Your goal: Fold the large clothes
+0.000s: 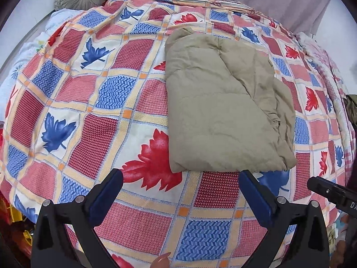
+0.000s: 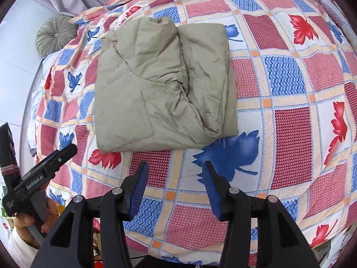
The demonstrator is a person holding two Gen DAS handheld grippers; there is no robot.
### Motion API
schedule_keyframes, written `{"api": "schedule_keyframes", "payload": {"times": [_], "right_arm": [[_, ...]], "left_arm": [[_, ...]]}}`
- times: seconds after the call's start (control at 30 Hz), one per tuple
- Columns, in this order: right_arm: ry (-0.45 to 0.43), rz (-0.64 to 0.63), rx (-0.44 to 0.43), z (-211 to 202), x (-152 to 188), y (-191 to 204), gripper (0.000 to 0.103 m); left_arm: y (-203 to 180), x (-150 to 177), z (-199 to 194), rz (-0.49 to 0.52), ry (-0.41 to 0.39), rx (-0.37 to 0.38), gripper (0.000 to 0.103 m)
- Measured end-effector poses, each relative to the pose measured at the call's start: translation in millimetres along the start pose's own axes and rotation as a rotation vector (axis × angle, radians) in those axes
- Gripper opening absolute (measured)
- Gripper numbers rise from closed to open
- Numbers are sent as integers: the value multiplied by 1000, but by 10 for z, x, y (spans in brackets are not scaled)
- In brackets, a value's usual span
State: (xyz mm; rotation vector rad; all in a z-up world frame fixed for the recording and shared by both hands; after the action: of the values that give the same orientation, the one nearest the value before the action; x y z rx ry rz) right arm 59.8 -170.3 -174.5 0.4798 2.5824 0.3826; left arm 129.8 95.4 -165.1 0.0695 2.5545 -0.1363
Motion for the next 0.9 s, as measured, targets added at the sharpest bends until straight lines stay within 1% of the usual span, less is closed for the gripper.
{"api": "schedule_keyframes", "payload": {"times": [0.03, 0.07, 0.1, 0.17, 0.23, 0.33, 0.37, 0.4, 0.53, 0.63, 0.77, 0.9], "right_arm": [[1, -1, 1, -31, 1, 20, 55], [0, -4, 0, -75, 1, 44, 58], [-3, -9, -1, -118, -4, 58, 60], [-15, -22, 5, -229, -5, 93, 70], [-31, -30, 8, -342, -25, 107, 77], [-56, -39, 30, -504, -43, 115, 78], [-59, -39, 35, -554, -49, 117, 82], [-65, -37, 38, -606, -53, 120, 84], [-89, -56, 59, -838, -91, 176, 87], [-114, -86, 85, -1007, -137, 250, 87], [-162, -97, 82, -1212, -225, 357, 89], [-208, -95, 93, -1374, -292, 450, 89]], "left_arm": [[-5, 1, -60, 18, 1, -15, 103], [-17, 2, -108, 27, 0, -13, 103], [-35, 7, -163, 27, 3, 6, 103], [-42, 20, -251, 16, 18, 25, 103], [-50, 19, -340, 23, 17, 8, 103], [-78, -5, -535, 39, -8, -18, 103], [-89, -20, -593, 42, -18, -19, 103], [-107, -33, -668, 44, -30, -14, 103], [-174, -92, -929, 45, -59, 12, 103], [-211, -144, -1095, 56, -79, 0, 103], [-252, -211, -1304, 78, -120, -30, 103], [-256, -295, -1472, 70, -147, -35, 103]]}}
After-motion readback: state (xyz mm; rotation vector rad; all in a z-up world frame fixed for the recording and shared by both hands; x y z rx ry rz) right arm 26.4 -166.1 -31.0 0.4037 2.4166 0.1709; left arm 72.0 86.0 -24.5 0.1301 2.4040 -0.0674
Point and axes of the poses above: each gripper's, at about its wrist camera, not at the fingertips, and z roughly the way its jaws point, y to its left, x to its underside, the point moved 6 cm from there along z, roughly the way its jaws point, and after that the axes turned 13 degrees about -y, right-handed, at the moved point
